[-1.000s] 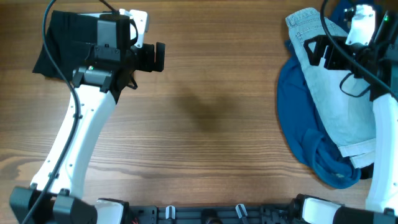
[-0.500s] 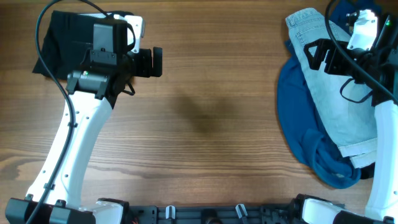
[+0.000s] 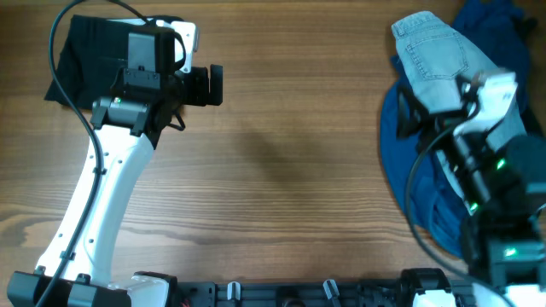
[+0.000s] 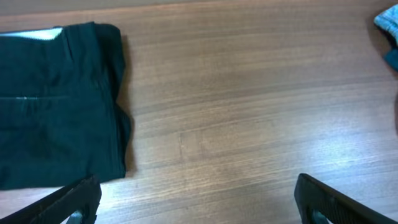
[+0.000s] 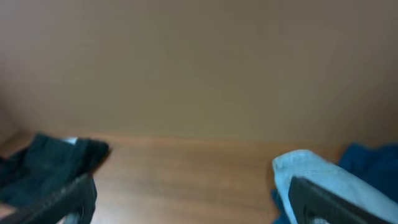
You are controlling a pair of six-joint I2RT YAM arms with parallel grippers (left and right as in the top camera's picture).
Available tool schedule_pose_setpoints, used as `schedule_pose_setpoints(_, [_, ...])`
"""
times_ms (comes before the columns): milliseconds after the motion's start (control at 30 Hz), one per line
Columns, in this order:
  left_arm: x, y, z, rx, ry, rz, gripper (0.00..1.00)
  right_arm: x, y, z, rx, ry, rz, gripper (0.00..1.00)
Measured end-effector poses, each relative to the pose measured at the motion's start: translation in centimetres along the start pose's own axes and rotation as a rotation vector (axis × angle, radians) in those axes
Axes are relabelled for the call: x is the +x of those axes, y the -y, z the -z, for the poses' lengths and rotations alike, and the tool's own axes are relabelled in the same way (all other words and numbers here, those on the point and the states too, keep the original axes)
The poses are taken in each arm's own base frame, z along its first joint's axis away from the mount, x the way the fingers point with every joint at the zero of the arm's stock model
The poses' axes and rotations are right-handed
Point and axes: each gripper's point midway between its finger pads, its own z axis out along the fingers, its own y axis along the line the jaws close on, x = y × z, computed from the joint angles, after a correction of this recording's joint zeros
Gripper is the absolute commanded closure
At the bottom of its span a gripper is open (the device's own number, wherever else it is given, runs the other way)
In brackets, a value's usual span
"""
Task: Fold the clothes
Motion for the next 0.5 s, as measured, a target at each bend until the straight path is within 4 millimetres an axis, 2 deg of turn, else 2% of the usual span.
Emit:
schedule_pose_setpoints(100, [0.1,0.0,0.0,0.000,-0.003,0.000,0.00,6.6,0.9,1.3,0.022,0.023,-0.025,0.00])
schedule_pose_setpoints(133, [0.1,0.0,0.0,0.000,-0.004,0.000,0.00,8.1,1.1,1.8,0.027,0.030,-0.028,0.00])
schedule_pose_setpoints(233, [0.0,0.0,0.0,0.000,-0.001,0.000,0.00,10.5,1.3,2.7,0.027,0.084,-0.022,0.00])
schedule_pose_setpoints(367, [0.1,0.0,0.0,0.000,-0.004,0.000,0.00,15.0,1.8,3.2,0.028,0.095,-0.037,0.00])
schedule_pose_setpoints(500, [0.1,0.0,0.0,0.000,-0.002,0.000,0.00,17.6,2.0,3.3,0.026,0.108,-0.067,0.00])
